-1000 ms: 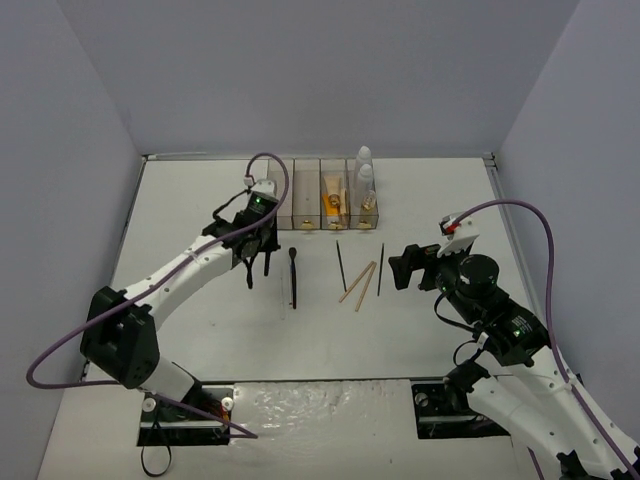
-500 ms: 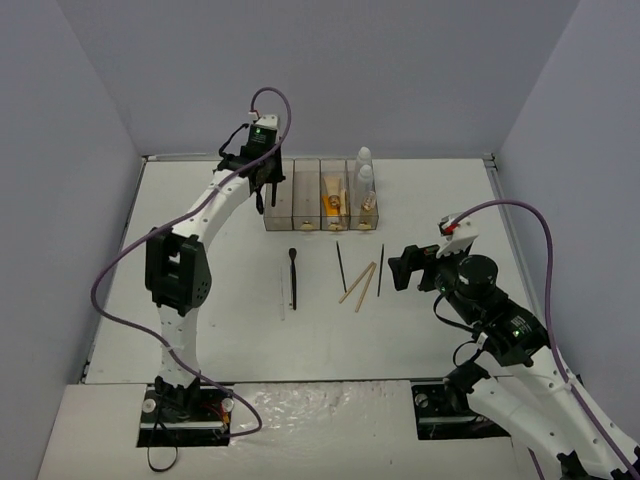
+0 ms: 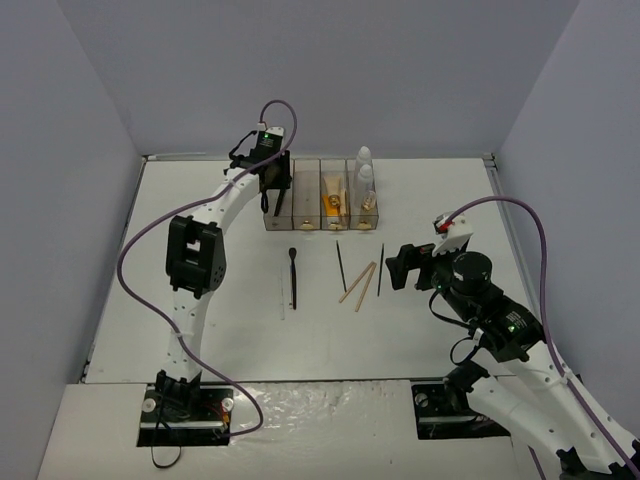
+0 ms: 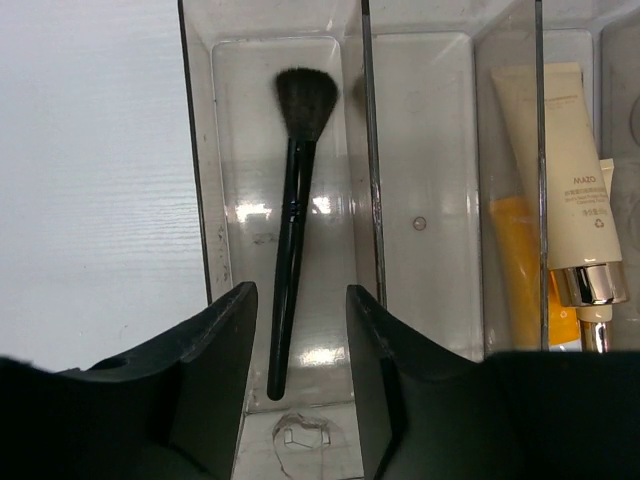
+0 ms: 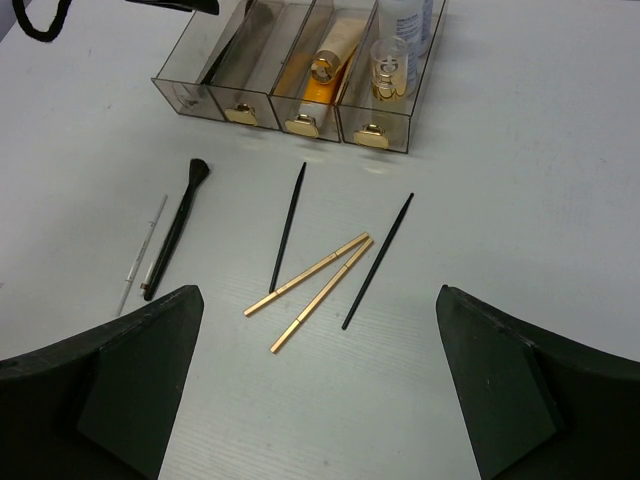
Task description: Organize the makeup
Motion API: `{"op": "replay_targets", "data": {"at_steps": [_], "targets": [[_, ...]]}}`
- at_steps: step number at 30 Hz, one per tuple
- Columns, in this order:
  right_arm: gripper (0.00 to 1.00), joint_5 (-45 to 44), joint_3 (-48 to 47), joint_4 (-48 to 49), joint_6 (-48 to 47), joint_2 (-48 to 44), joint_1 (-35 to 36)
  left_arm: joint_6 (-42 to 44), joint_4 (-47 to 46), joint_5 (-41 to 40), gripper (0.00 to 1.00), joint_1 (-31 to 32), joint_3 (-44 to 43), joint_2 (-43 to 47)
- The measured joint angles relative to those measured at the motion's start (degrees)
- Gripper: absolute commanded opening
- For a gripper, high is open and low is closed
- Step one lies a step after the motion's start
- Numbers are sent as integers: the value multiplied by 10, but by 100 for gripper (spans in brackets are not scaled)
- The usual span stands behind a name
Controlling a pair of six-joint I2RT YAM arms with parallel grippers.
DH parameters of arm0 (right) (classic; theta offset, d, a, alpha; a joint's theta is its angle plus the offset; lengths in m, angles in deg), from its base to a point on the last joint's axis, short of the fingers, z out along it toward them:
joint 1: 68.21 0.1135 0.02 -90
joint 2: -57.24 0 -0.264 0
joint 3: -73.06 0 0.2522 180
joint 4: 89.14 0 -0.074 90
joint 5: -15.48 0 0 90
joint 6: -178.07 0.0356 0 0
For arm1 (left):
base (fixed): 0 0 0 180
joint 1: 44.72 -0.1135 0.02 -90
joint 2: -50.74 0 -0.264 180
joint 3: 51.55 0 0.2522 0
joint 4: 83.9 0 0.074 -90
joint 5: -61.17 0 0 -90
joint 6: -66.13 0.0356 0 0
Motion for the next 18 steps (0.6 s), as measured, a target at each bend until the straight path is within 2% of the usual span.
{"op": "replay_targets", "data": {"at_steps": [5, 7, 13, 18], "targets": [[100, 0, 0, 0, 0, 0, 0, -5, -1, 0, 47, -2, 4, 4], [100, 0, 0, 0, 0, 0, 0, -13, -11, 1, 47, -2, 35, 25], [100, 0, 0, 0, 0, -3, 0, -58, -29, -14, 49, 23, 201, 170], [100, -1, 0, 0, 0, -7, 1, -105, -57, -43, 49, 109, 356, 328]]}}
